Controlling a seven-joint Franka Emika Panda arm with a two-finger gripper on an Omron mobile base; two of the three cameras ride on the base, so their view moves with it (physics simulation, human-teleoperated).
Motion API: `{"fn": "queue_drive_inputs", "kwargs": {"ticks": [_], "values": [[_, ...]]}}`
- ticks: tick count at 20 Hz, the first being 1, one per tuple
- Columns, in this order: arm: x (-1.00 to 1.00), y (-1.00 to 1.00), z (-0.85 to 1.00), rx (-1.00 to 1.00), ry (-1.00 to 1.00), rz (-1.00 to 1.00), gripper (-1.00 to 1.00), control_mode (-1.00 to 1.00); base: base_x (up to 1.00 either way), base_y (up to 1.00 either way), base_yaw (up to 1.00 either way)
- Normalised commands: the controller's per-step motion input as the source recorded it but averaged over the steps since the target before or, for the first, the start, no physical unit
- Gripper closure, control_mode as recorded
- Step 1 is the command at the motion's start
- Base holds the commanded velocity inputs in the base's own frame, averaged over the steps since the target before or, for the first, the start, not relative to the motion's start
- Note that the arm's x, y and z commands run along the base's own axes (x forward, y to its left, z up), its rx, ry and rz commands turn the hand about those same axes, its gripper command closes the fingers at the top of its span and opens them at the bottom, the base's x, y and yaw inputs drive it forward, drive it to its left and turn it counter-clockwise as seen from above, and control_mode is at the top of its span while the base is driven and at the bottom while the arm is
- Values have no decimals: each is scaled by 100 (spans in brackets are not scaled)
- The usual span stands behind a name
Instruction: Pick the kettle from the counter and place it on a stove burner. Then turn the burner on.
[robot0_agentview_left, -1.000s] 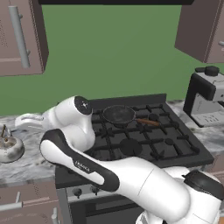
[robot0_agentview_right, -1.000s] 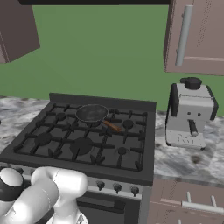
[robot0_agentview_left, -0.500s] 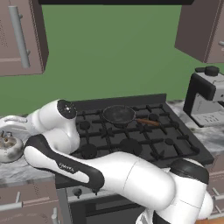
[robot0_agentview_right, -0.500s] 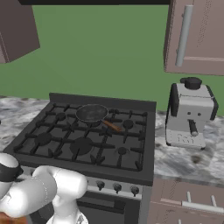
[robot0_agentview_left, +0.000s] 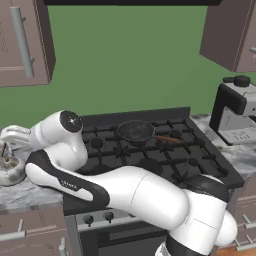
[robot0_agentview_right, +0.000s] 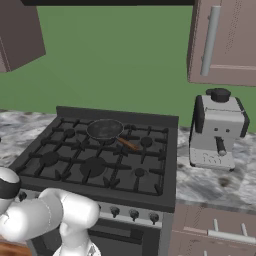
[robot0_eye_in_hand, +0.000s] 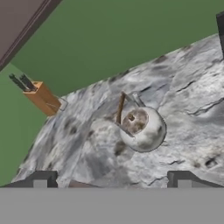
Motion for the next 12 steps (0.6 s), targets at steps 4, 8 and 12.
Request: {"fn": "queue_drive_inputs", "kwargs": {"ticks": [4,8,12], "values": [[10,4,0,-5,0,-17,-100,-100,0,0,0],[16,11,0,-8,2,-13,-100,-100,0,0,0],[11,11,-1,-9,8,-1,-100,-100,0,0,0]]}}
